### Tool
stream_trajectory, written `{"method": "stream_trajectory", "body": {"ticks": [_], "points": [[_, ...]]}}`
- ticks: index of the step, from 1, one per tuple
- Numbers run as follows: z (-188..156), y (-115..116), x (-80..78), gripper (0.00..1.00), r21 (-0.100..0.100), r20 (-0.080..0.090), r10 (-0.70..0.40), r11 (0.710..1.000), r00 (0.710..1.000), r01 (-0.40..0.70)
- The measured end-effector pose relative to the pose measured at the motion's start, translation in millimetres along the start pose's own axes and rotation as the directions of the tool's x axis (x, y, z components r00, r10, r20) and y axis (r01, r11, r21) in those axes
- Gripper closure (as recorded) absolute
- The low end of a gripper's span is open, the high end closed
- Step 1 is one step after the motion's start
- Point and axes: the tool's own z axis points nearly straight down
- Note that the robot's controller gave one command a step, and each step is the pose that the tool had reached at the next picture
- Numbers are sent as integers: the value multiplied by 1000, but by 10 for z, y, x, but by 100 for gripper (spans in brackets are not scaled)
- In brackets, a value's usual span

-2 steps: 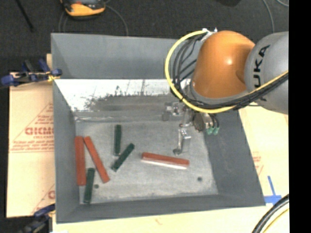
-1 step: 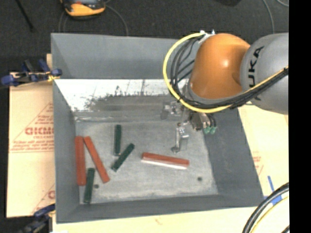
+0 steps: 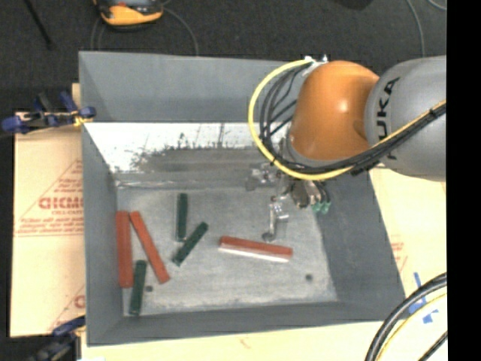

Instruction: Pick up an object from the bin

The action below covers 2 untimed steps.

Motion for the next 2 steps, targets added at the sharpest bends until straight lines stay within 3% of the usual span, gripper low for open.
{"method": "stream_trajectory", "body": {"ticks": [1,2], "points": [[267,-166,-100,0,-4,-14,-145,989,989,145],[738,-118,66,0,-2,-3,-317,948,948,317]]}}
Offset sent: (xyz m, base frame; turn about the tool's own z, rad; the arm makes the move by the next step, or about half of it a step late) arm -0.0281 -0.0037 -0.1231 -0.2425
